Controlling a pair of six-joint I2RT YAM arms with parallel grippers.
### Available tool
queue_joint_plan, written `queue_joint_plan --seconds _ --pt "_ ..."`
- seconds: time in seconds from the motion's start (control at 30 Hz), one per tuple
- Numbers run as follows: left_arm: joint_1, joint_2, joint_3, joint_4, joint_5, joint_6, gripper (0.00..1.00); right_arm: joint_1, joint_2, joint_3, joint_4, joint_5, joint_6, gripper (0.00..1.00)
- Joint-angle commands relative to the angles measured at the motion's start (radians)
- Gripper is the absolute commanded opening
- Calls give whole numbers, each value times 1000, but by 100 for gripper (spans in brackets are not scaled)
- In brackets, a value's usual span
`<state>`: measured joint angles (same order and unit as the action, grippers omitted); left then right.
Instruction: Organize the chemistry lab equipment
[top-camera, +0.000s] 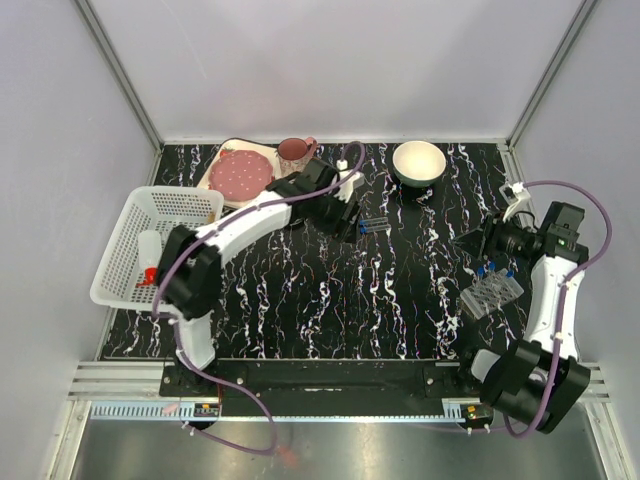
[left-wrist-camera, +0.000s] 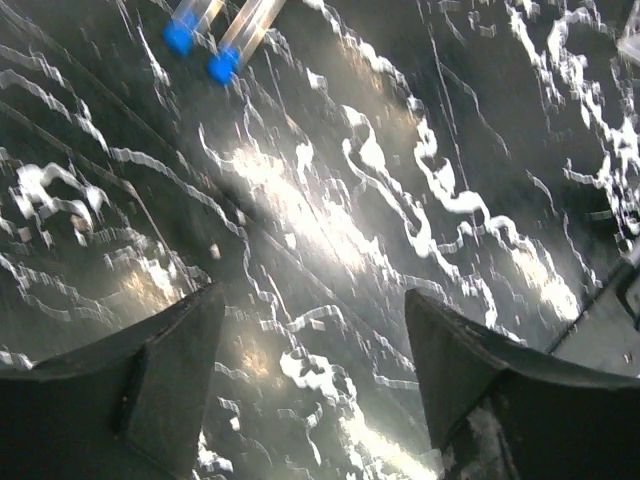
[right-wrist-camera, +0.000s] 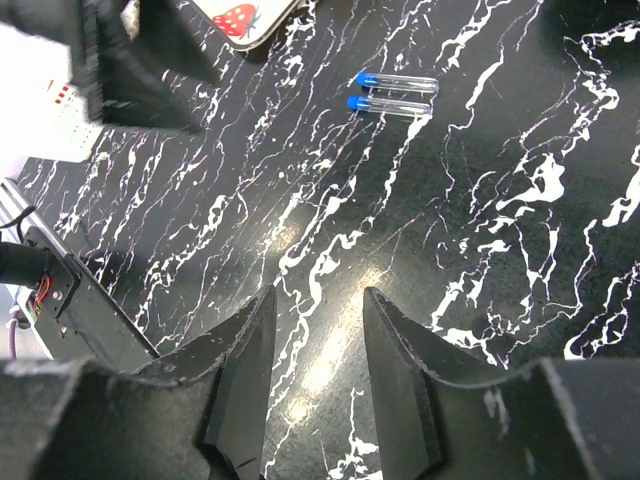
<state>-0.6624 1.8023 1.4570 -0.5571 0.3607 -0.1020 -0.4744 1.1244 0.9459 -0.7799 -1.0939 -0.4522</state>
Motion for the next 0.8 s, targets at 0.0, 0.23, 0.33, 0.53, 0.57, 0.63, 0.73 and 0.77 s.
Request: queue_joint_plan --seconds 0.0,0.23,0.33,0.53,0.57,0.63,0.73,0.77 --pt "3 168 285 -124 -49 47 66 -6 -58 -7 14 -55 6 47" --pt "17 449 621 -190 8 59 53 -6 -77 -7 16 -86 10 47" --pt "33 527 698 -190 -2 36 49 -6 -80 -6 14 -84 10 47" --pt "67 646 812 -152 43 -70 36 -6 -69 -2 5 -107 10 47" --pt "69 652 819 -144 43 -73 37 -6 -68 -2 4 -110 9 47" --pt "76 657 818 -121 44 -82 38 -6 -68 -2 4 -110 4 47" --pt "90 634 795 -104 32 -93 40 -6 -57 -4 -4 -116 -3 48" --pt "93 615 761 -96 6 -97 40 -6 -51 -4 -8 -124 -9 48"
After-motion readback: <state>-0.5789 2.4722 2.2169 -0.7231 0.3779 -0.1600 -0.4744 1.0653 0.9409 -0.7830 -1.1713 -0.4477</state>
